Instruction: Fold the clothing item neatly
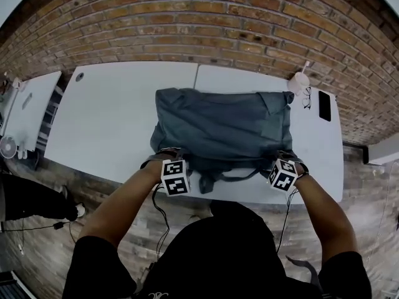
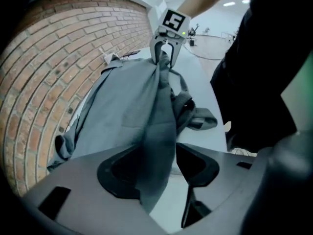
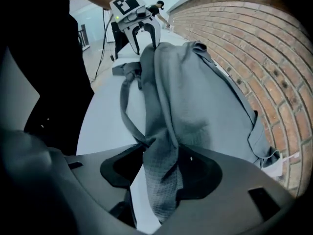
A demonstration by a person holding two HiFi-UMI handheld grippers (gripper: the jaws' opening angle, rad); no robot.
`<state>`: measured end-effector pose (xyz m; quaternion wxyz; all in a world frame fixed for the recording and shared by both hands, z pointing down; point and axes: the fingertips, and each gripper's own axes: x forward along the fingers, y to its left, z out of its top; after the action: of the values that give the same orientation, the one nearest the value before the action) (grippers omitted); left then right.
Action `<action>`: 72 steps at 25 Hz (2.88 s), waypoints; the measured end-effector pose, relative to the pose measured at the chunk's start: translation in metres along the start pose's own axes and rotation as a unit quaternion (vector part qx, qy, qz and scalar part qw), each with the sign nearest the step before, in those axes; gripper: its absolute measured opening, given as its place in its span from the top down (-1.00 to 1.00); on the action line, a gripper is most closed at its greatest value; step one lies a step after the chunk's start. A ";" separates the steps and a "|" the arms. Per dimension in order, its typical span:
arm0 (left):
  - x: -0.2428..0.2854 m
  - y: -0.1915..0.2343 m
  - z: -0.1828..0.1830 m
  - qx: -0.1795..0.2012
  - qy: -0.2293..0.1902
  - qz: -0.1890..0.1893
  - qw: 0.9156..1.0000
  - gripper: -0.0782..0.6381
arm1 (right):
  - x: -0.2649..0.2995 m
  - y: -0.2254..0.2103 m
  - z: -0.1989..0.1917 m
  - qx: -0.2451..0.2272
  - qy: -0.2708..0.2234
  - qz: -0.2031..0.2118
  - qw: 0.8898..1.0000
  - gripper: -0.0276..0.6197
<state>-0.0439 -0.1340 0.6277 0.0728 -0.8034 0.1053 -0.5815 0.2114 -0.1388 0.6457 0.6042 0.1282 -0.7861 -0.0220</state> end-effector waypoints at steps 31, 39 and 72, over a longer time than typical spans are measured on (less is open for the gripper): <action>-0.021 0.064 0.002 -0.072 0.068 -0.070 0.993 0.69 | -0.051 -0.033 0.008 0.223 -0.020 0.168 0.960 0.72; 0.028 0.066 0.001 -0.061 0.033 0.031 0.997 0.73 | 0.003 -0.038 -0.001 0.255 -0.019 0.055 0.965 0.72; -0.168 -0.083 0.005 -0.429 -0.310 0.102 0.842 0.79 | -0.235 0.112 0.023 0.434 -0.372 -0.235 0.786 0.93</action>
<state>-0.0832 -0.0112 0.4920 -0.1918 -0.8774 0.3975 -0.1883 0.2253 0.0202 0.4387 0.1221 0.5398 -0.8221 0.1337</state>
